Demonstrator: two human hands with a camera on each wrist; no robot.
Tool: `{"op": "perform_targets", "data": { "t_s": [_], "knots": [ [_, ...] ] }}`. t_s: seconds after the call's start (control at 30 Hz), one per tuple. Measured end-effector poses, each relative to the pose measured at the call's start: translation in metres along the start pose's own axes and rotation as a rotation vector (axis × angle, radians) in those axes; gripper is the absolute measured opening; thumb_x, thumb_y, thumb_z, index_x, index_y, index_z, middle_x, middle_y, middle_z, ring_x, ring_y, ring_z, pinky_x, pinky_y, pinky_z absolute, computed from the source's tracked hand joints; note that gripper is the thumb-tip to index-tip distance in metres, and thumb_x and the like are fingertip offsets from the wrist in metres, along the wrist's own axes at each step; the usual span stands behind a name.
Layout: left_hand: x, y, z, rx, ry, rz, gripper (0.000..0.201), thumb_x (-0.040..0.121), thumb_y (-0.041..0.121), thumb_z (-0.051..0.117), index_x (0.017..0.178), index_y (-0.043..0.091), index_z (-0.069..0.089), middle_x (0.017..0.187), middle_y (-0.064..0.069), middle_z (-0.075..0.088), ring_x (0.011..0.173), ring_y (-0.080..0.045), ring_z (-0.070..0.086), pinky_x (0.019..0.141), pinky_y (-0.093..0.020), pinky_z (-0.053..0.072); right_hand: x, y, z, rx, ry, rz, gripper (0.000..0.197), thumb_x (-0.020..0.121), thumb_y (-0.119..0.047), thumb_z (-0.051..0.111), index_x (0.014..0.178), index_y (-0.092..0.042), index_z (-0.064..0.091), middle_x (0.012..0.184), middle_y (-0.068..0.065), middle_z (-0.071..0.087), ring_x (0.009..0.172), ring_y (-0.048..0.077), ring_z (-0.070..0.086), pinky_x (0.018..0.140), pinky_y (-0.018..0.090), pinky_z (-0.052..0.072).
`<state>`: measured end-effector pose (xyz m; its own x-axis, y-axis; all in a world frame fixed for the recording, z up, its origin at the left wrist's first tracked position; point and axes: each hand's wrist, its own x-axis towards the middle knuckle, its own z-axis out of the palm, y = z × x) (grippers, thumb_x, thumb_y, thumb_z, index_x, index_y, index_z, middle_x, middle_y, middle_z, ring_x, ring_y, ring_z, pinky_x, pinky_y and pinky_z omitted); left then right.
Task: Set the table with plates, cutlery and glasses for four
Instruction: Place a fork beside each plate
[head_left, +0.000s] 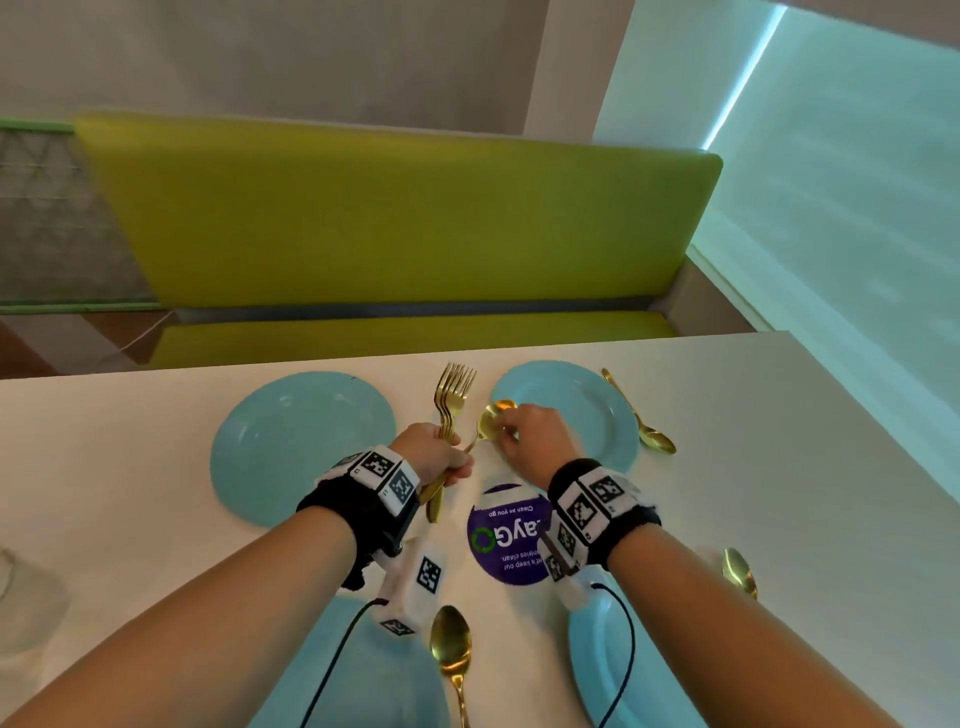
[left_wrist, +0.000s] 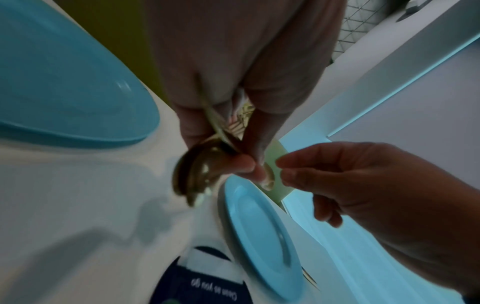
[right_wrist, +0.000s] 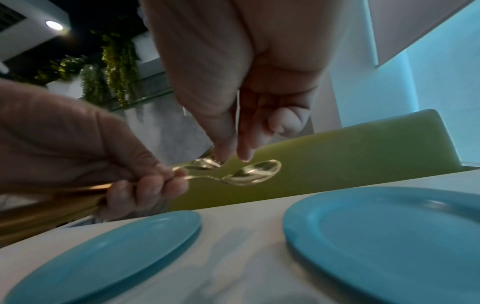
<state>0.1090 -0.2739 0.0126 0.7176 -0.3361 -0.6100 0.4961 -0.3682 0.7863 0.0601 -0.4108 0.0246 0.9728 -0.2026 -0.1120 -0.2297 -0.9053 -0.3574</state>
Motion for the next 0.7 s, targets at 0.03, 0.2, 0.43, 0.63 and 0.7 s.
{"op": "perform_targets", "data": {
  "t_s": [0.03, 0.2, 0.43, 0.63, 0.7],
  "knots": [
    [-0.01, -0.006, -0.006, 0.018, -0.024, 0.004, 0.02, 0.085, -0.008, 0.059, 0.083, 0.009, 0.047, 0.069, -0.014, 0.059, 0.046, -0.012, 0.053, 0.042, -0.017, 0.043, -0.011, -0.013, 0.005, -0.016, -0.01, -0.016, 0.026, 0.093, -0.018, 0.053, 0.114, -0.018, 0.067, 0.114, 0.008, 0.064, 0.105, 0.027, 0.06, 0.088, 0.031, 0.046],
    [-0.058, -0.037, -0.041, 0.107, -0.131, 0.006, 0.02, 0.083, -0.009, 0.061, 0.089, 0.006, 0.049, 0.072, -0.016, 0.061, 0.06, -0.019, 0.057, 0.052, -0.022, 0.045, -0.062, -0.069, 0.025, -0.12, -0.122, -0.12, 0.027, 0.092, -0.015, 0.051, 0.113, -0.018, 0.068, 0.112, 0.006, 0.064, 0.105, 0.026, 0.059, 0.087, 0.033, 0.049],
    [-0.099, -0.061, -0.088, 0.133, -0.139, 0.023, 0.021, 0.084, -0.012, 0.057, 0.086, 0.007, 0.047, 0.071, -0.019, 0.061, 0.059, -0.022, 0.055, 0.052, -0.024, 0.044, -0.101, -0.125, 0.029, -0.17, -0.207, -0.163, 0.025, 0.093, -0.021, 0.051, 0.11, -0.026, 0.069, 0.113, 0.0, 0.067, 0.107, 0.022, 0.059, 0.089, 0.035, 0.05],
    [-0.102, -0.06, -0.107, 0.136, -0.127, 0.017, 0.012, 0.09, 0.007, 0.059, 0.079, 0.002, 0.056, 0.068, -0.011, 0.065, 0.058, -0.015, 0.061, 0.052, -0.02, 0.049, -0.095, -0.139, 0.031, -0.144, -0.201, -0.114, 0.022, 0.091, -0.024, 0.056, 0.107, -0.024, 0.071, 0.108, 0.002, 0.068, 0.105, 0.021, 0.06, 0.083, 0.029, 0.046],
    [-0.094, -0.057, -0.114, 0.089, -0.07, 0.016, 0.023, 0.095, 0.018, 0.054, 0.081, 0.0, 0.056, 0.065, -0.009, 0.064, 0.053, -0.014, 0.06, 0.049, -0.02, 0.048, -0.084, -0.135, 0.033, -0.133, -0.195, -0.09, 0.021, 0.091, -0.021, 0.057, 0.105, -0.023, 0.072, 0.096, -0.002, 0.065, 0.103, 0.02, 0.06, 0.081, 0.029, 0.045]
  ]
}}
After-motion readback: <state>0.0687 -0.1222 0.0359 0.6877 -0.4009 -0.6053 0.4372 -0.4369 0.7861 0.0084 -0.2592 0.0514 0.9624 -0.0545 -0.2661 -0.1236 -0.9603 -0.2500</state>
